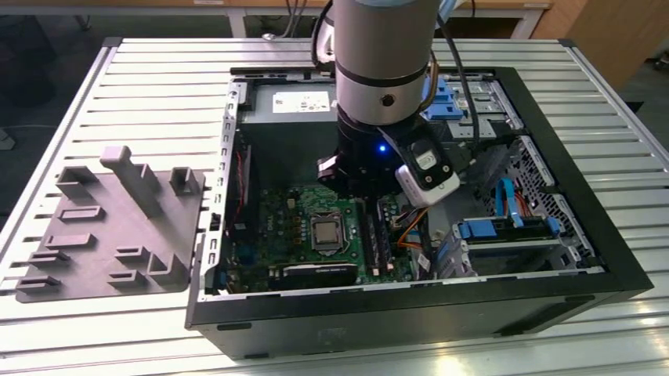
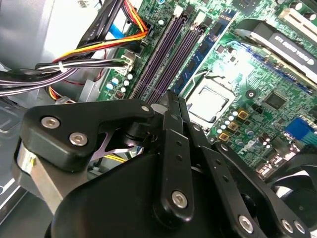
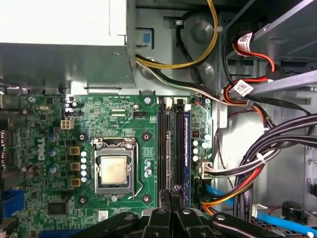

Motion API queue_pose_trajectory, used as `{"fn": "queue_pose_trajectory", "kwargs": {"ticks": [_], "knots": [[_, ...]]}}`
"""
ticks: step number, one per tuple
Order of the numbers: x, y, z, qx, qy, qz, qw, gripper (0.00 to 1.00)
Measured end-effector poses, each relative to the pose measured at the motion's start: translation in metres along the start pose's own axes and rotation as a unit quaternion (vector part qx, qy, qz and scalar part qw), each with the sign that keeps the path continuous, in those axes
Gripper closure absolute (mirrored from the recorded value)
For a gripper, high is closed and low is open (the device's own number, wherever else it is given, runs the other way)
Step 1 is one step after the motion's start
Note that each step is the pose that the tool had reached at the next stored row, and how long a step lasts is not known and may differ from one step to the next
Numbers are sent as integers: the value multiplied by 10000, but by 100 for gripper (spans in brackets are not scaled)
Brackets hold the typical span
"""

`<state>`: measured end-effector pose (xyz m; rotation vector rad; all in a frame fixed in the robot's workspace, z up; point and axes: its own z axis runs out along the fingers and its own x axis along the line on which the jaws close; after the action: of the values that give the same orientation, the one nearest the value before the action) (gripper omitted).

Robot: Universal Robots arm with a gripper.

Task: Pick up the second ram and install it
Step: 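Insert the second ram into the second slot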

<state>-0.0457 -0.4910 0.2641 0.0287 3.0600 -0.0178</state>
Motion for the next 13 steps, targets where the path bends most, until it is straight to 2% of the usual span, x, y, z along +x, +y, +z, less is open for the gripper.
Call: {"fn": "queue_pose_trajectory", "kwargs": {"ticks": [6, 13], "knots": [[-1, 5, 70, -27, 1, 2, 10000, 88], [-15, 10, 103, -80, 2, 3, 10000, 88]]}}
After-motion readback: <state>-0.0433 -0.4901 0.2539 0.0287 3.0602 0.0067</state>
